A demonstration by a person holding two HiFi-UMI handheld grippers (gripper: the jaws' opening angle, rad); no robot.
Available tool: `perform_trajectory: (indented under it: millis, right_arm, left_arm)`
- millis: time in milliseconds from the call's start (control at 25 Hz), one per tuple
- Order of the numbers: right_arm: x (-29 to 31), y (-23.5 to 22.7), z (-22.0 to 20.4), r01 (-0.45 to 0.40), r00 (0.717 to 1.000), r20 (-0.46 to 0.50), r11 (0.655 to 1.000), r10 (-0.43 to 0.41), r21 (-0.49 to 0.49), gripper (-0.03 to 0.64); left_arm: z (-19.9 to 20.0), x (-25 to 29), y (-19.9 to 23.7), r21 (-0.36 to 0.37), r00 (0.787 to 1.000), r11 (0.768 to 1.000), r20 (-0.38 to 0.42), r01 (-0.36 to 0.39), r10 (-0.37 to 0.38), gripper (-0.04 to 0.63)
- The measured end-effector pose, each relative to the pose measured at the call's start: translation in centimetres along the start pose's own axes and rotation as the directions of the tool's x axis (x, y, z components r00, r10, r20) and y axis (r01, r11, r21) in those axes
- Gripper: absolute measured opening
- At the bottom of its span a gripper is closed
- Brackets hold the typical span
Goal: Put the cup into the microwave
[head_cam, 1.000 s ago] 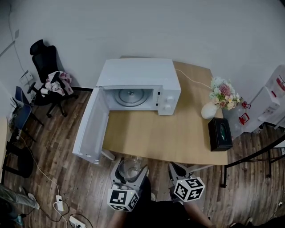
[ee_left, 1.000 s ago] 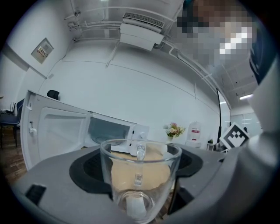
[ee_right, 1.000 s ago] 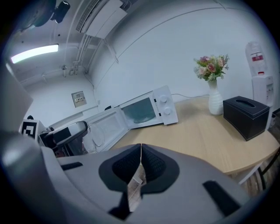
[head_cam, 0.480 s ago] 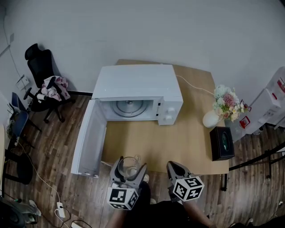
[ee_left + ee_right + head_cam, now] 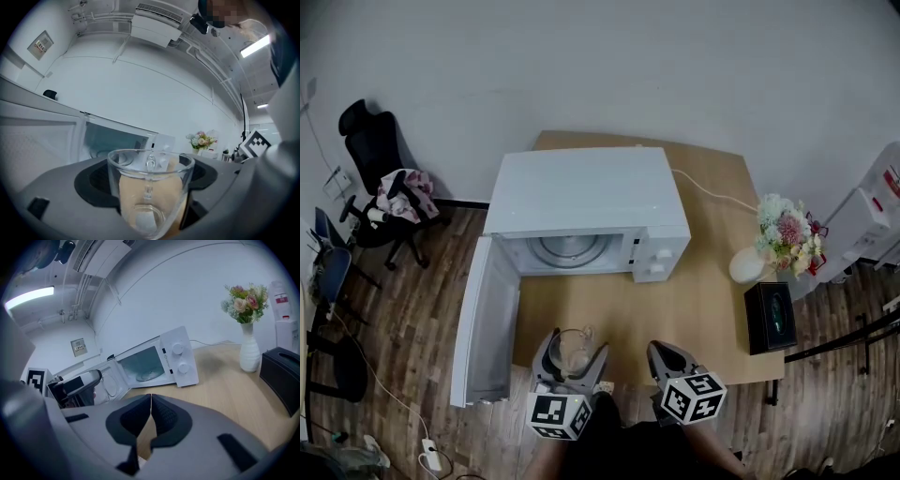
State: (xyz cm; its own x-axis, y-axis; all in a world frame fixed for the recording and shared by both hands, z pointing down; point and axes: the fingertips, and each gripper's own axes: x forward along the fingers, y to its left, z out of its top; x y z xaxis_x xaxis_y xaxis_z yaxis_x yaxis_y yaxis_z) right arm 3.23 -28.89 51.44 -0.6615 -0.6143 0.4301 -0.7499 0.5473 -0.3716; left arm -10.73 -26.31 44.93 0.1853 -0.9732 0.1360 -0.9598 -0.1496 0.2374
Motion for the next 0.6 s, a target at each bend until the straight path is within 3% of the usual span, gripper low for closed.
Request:
perform_trajectory:
  millis: [600]
  right_arm:
    - [6.4,-1.0,2.3,0.022,1.0,-0.019,1.0,-0.022,-0.001,-0.005]
  left_arm:
    - [0.7,7.2,4.6,-0.003,0.999,0.999,-0.013,0.035,-0.035,0.407]
